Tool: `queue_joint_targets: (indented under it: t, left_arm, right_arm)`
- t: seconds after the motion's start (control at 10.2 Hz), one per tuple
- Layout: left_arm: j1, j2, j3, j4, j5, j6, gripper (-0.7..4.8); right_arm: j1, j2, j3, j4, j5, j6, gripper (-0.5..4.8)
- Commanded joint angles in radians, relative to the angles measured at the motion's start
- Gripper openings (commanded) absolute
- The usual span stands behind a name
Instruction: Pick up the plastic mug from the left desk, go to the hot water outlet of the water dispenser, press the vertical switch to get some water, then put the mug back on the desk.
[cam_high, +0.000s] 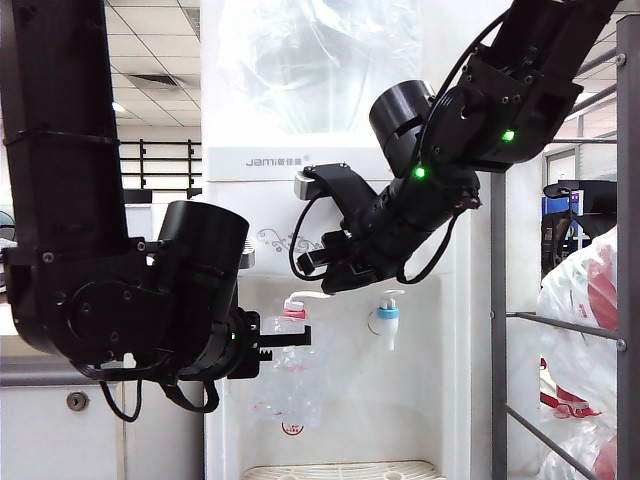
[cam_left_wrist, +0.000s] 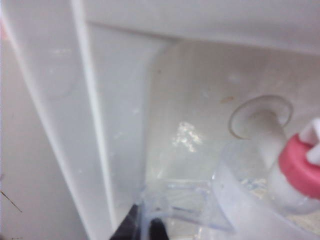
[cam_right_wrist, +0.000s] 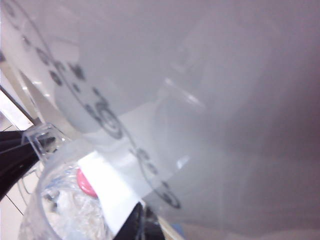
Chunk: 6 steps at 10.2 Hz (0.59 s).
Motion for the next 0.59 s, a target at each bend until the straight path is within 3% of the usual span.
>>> queue_joint_targets:
  t: [0.1, 0.59]
  left_arm:
    - [0.001, -0.012, 0.007, 0.060, -0.005, -0.012, -0.05]
    - [0.001, -0.012, 0.007, 0.060, -0.005, -0.012, -0.05]
  right_arm:
    - [-0.001, 0.009, -0.003, -0.056, 0.005, 0.001, -0.01]
    - [-0.001, 0.010, -0.003, -0.060, -0.013, 0.002, -0.01]
